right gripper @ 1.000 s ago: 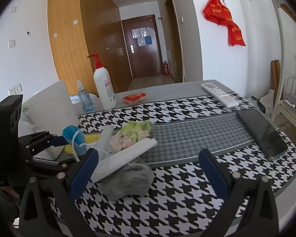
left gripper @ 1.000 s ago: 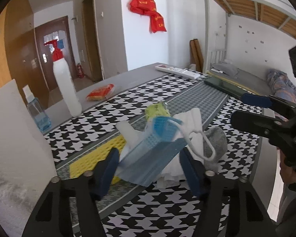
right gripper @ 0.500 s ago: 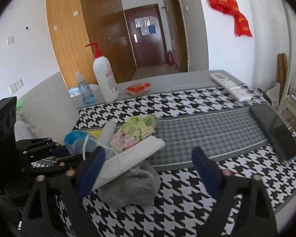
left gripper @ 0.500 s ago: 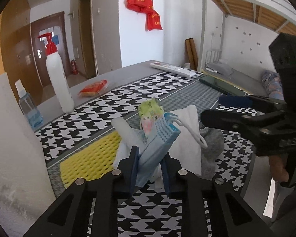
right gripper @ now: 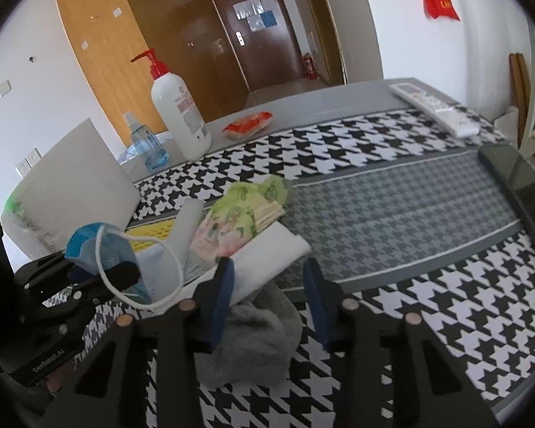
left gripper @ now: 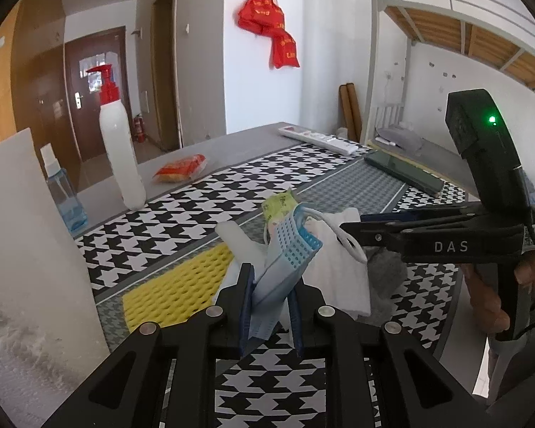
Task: Organize soft objects
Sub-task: 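Close the right gripper on the white tissue stack while the left gripper lifts the mask, then lift the white tissues with the right gripper while the left gripper holds the mask up, then carry the mask over the foam box and open the left gripper while the right carries tissues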
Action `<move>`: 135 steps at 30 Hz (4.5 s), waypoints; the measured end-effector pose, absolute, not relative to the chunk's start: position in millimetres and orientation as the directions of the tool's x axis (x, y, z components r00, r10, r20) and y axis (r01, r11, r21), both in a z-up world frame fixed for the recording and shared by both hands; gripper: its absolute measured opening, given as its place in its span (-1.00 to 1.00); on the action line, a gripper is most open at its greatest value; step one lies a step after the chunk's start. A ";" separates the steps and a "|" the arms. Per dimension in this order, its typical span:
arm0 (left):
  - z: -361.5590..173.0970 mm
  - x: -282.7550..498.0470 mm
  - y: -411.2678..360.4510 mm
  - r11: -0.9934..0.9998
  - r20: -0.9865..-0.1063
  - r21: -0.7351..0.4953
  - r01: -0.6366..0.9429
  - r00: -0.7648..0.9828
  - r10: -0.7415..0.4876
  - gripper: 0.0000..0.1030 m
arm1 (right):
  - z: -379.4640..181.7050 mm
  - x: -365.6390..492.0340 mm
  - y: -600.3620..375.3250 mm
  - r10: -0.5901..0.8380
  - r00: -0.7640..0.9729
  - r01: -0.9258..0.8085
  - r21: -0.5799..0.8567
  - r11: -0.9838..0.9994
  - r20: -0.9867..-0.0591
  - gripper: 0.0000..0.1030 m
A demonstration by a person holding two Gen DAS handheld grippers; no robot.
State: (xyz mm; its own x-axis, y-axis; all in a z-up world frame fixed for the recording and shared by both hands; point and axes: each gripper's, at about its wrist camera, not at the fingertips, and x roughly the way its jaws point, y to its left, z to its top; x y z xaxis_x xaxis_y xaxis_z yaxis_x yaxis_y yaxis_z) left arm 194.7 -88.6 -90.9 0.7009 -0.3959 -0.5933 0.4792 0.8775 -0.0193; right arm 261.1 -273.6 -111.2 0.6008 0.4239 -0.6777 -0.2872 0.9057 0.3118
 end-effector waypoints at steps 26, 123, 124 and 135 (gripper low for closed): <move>-70.1 178.8 -83.1 0.884 -0.520 -0.011 0.467 0.752 -0.404 -0.68 | -73.0 239.9 -273.1 0.454 0.660 -0.313 0.330 0.891 -0.598 -0.87; -0.3 130.2 -39.1 0.949 -0.315 0.020 0.315 0.903 -0.293 -0.74 | -32.7 207.4 -246.4 0.417 0.720 -0.381 0.186 0.906 -0.556 -0.89; 0.8 129.9 -38.8 0.949 -0.313 0.021 0.315 0.903 -0.293 -0.74 | -29.4 206.8 -245.5 0.420 0.723 -0.385 0.185 0.904 -0.548 -0.89; 15.8 127.1 -35.2 0.954 -0.278 0.040 0.297 0.920 -0.275 -0.74 | -5.1 203.1 -239.8 0.452 0.749 -0.414 0.189 0.890 -0.484 -0.88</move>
